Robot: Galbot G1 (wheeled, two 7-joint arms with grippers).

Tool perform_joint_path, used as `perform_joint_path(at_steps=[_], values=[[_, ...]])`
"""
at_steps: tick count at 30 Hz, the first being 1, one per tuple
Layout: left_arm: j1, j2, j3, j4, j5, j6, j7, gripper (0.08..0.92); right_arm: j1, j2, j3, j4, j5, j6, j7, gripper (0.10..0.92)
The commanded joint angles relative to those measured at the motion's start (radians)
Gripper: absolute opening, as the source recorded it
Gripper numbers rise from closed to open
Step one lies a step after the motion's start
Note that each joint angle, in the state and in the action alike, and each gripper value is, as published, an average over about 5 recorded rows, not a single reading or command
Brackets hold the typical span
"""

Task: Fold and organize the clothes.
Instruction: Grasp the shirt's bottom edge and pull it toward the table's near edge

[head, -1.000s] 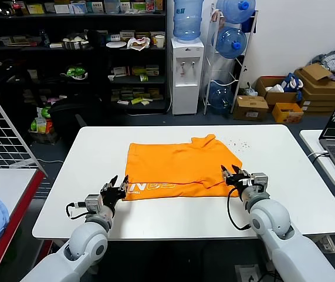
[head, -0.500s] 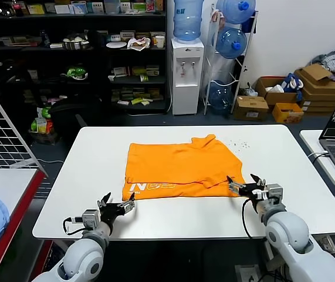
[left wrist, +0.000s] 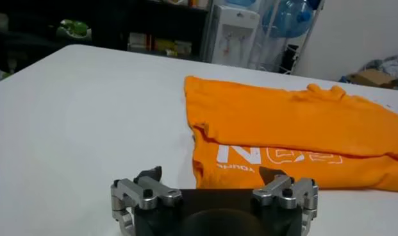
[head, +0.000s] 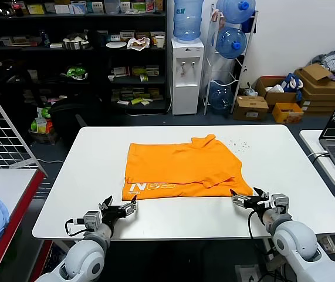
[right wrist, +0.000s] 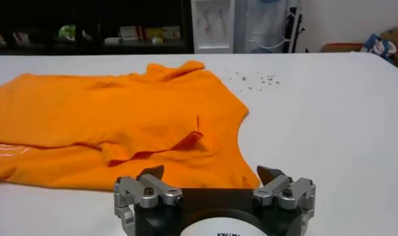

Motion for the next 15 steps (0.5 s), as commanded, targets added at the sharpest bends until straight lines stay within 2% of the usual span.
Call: perform_joint_path(at_steps=[1, 3, 6, 15], values=[[-0.002, -0.007, 0.001, 0.017, 0.0, 0.001, 0.005, 0.921, -0.01, -0.002, 0.013, -0.025, 0.012, -0.013, -0.012, 0.915], [-0.005, -0.008, 0.002, 0.02, 0.001, 0.001, 0.004, 0.921, -0.003, -0.001, 0.008, -0.028, 0.013, -0.013, -0.013, 0.895], [-0.005, -0.005, 0.003, 0.022, 0.001, 0.0, 0.005, 0.891, 0.004, 0.004, 0.0, -0.029, 0.015, -0.012, -0.013, 0.823], [-0.005, -0.006, 0.015, 0.019, 0.003, -0.001, 0.004, 0.64, 0.0, 0.008, -0.003, -0.025, 0.013, -0.005, -0.013, 0.572]])
